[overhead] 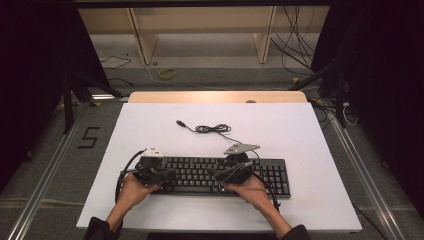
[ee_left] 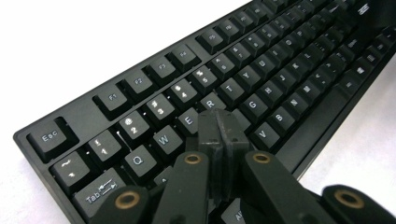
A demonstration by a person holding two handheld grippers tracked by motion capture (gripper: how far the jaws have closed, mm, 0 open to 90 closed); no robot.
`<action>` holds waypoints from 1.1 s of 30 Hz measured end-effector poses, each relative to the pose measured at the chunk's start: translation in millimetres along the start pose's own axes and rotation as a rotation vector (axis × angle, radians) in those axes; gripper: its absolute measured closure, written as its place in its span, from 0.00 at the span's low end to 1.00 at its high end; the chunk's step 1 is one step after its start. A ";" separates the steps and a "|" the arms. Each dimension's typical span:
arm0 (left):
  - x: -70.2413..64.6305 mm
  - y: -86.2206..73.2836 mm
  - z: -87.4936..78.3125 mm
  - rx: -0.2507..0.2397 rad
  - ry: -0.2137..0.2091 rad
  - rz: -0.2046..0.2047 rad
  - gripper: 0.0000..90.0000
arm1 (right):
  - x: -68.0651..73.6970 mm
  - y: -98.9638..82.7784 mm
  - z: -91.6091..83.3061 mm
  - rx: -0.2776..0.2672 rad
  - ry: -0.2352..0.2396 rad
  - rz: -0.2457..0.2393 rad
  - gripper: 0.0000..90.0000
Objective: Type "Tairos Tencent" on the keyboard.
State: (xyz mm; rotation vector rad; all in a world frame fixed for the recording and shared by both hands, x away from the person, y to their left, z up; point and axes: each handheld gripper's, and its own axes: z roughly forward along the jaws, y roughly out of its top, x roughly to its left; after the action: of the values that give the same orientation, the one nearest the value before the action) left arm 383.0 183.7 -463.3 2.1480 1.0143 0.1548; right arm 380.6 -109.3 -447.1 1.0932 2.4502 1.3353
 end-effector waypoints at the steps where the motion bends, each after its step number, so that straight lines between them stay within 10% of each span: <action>1: 0.0 0.0 0.0 0.000 0.000 0.000 0.99 | -0.2 -0.1 -0.4 -0.001 -0.001 0.001 0.49; 33: 2.6 -3.7 6.6 0.047 0.011 -0.024 0.99 | -1.6 -2.8 -8.8 -0.005 -0.018 0.006 0.46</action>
State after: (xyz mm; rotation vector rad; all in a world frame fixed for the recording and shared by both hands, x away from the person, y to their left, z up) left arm 385.1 183.3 -471.0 2.1785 1.0597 0.1329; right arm 376.4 -117.2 -444.4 1.1080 2.4318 1.3267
